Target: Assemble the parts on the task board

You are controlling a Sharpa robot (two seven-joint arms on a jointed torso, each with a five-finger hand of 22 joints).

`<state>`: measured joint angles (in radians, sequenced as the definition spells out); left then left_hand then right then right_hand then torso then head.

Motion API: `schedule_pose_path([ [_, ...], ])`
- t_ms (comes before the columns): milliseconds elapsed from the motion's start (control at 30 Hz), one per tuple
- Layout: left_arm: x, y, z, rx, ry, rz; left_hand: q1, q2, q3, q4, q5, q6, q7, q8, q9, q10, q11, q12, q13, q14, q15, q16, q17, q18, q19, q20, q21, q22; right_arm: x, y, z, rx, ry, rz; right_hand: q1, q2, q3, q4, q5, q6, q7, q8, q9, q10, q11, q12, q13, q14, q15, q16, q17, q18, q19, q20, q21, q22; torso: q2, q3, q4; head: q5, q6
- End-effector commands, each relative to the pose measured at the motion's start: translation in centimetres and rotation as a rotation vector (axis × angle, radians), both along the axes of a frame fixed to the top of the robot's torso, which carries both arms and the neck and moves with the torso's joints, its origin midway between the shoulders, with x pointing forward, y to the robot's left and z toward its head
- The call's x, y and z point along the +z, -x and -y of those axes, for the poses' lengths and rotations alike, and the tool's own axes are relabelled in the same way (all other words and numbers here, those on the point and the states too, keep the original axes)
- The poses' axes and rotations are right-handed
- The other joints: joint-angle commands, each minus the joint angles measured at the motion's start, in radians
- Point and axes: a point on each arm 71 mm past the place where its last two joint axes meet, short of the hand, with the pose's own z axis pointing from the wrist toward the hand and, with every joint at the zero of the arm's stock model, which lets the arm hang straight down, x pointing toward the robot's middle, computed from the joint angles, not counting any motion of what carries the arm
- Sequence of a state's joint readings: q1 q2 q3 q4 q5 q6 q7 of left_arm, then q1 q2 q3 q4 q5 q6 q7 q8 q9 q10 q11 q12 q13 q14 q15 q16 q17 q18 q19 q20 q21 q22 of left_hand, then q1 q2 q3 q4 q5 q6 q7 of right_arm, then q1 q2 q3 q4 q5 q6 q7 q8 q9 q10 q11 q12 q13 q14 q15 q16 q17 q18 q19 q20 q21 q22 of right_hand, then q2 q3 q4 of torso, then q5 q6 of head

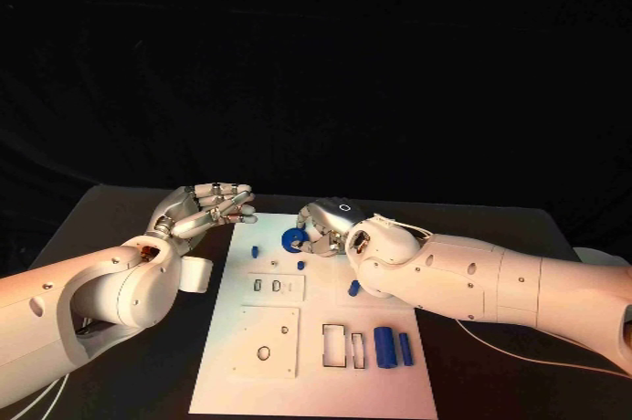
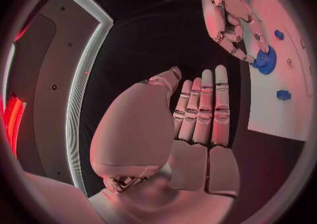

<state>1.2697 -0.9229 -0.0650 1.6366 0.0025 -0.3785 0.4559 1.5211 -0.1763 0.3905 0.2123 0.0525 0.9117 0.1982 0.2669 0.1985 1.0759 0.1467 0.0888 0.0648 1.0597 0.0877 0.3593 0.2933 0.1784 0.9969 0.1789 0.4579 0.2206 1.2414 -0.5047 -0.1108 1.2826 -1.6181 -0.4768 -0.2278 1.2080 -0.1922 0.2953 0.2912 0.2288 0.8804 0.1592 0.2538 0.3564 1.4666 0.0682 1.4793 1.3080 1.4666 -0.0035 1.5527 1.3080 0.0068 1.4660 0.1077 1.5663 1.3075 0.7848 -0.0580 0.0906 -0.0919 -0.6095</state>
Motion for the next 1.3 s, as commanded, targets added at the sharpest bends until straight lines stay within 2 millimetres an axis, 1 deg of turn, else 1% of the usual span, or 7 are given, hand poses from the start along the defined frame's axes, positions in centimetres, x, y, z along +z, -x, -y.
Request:
schedule_pose_path([
  [33, 0.1, 0.0, 0.2, -0.013, 0.008, 0.005, -0.004, -0.003, 0.006, -0.002, -0.001, 0.001, 0.005, -0.006, -0.001, 0.002, 0.004, -0.006, 0.0, 0.002, 0.006, -0.003, 0.001, 0.0, -0.008, 0.002, 0.005, 0.001, 0.0, 0.2, 0.2, 0.015, -0.008, -0.003, -0.012, -0.001, -0.005, 0.0, 0.006, 0.006, -0.003, -0.005, 0.002, 0.021, 0.007, -0.002, 0.164, 0.088, 0.008, -0.001, 0.185, -0.006, 0.101, 0.006, 0.001, 0.259, 0.0, -0.0002, 0.0013, 0.0, 0.002],
  [233, 0.1, 0.0, 0.0, -0.01, 0.007, 0.005, -0.004, -0.003, 0.006, -0.003, -0.001, 0.001, 0.006, -0.006, -0.002, 0.002, 0.004, -0.007, 0.0, 0.003, 0.006, -0.004, 0.001, 0.0, -0.008, 0.002, 0.006, 0.001, 1.2, 0.9, 2.2, 0.027, -0.121, 0.062, 0.011, 0.004, 0.011, -0.014, 0.013, 0.012, -0.006, -0.009, 0.004, 0.03, 0.004, 0.008, 0.175, 0.088, 0.006, -0.001, 0.186, -0.007, 0.105, 0.003, 0.005, 0.263, -0.003, -0.0001, -0.0021, -0.006, 0.004],
  [333, 0.1, -0.1, 0.0, -0.008, 0.006, 0.005, -0.004, -0.003, 0.006, -0.003, -0.001, 0.001, 0.005, -0.006, -0.002, 0.002, 0.004, -0.007, 0.0, 0.003, 0.006, -0.004, 0.001, 0.0, -0.008, 0.002, 0.006, 0.002, 1.7, 1.1, 3.7, 0.037, -0.153, 0.049, 0.05, -0.002, 0.034, -0.036, -0.002, 0.011, -0.003, -0.019, 0.006, 0.026, 0.005, 0.003, 0.17, 0.087, 0.006, -0.003, 0.18, -0.006, 0.102, 0.003, 0.001, 0.259, -0.003, 0.0004, -0.0041, -0.019, 0.011],
  [467, 0.1, -0.1, -0.2, -0.004, 0.005, 0.005, -0.006, -0.002, 0.008, -0.005, -0.001, 0.004, 0.005, -0.006, -0.001, 0.011, 0.003, -0.006, 0.001, 0.003, 0.006, -0.007, 0.003, 0.0, -0.01, 0.003, 0.007, 0.002, 2.5, 1.4, 6.5, 0.057, -0.201, -0.025, 0.096, -0.017, 0.052, -0.07, -0.02, 0.017, -0.001, -0.025, 0.008, 0.02, 0.007, -0.003, 0.165, 0.086, 0.008, -0.004, 0.178, -0.002, 0.093, 0.004, -0.008, 0.249, -0.007, 0.0031, -0.0141, -0.018, 0.011],
  [733, 0.0, -0.3, 0.0, -0.007, 0.006, 0.007, -0.006, -0.003, 0.009, -0.005, -0.001, 0.004, 0.005, -0.006, -0.001, 0.012, 0.003, -0.006, 0.001, 0.003, 0.006, -0.008, 0.003, 0.0, -0.01, 0.003, 0.007, 0.002, 3.1, 2.1, 12.5, 0.044, -0.297, -0.138, 0.13, -0.033, 0.064, -0.103, -0.023, 0.026, -0.002, -0.03, 0.011, 0.014, 0.006, -0.009, 0.16, 0.085, 0.007, -0.004, 0.177, 0.0, 0.088, 0.004, -0.014, 0.244, -0.012, 0.0155, -0.0285, -0.013, 0.013],
  [1067, 0.0, -0.4, 0.4, -0.018, 0.009, 0.006, -0.006, -0.004, 0.009, -0.006, -0.001, 0.004, 0.004, -0.007, -0.001, 0.013, 0.003, -0.007, 0.001, 0.003, 0.006, -0.008, 0.003, 0.0, -0.011, 0.003, 0.008, 0.002, 2.7, 2.4, 18.0, -0.046, -0.31, -0.165, 0.132, -0.045, 0.061, -0.111, -0.017, 0.01, 0.003, -0.044, 0.009, 0.004, 0.01, -0.019, 0.15, 0.085, 0.01, -0.005, 0.175, 0.001, 0.084, 0.005, -0.018, 0.239, -0.013, 0.0247, -0.0328, -0.02, 0.002],
  [1300, -0.1, -0.5, 0.4, -0.018, 0.008, 0.005, -0.007, -0.005, 0.009, -0.006, -0.001, 0.003, 0.004, -0.007, -0.001, 0.013, 0.003, -0.008, 0.001, 0.002, 0.006, -0.009, 0.004, 0.0, -0.012, 0.003, 0.008, 0.002, 1.7, 2.2, 19.3, -0.081, -0.3, -0.182, 0.134, -0.048, 0.059, -0.116, -0.015, -0.003, 0.007, -0.054, 0.007, 0.002, 0.014, -0.021, 0.148, 0.085, 0.013, -0.005, 0.176, 0.002, 0.082, 0.007, -0.02, 0.237, -0.012, 0.0207, -0.0323, -0.024, -0.005],
])
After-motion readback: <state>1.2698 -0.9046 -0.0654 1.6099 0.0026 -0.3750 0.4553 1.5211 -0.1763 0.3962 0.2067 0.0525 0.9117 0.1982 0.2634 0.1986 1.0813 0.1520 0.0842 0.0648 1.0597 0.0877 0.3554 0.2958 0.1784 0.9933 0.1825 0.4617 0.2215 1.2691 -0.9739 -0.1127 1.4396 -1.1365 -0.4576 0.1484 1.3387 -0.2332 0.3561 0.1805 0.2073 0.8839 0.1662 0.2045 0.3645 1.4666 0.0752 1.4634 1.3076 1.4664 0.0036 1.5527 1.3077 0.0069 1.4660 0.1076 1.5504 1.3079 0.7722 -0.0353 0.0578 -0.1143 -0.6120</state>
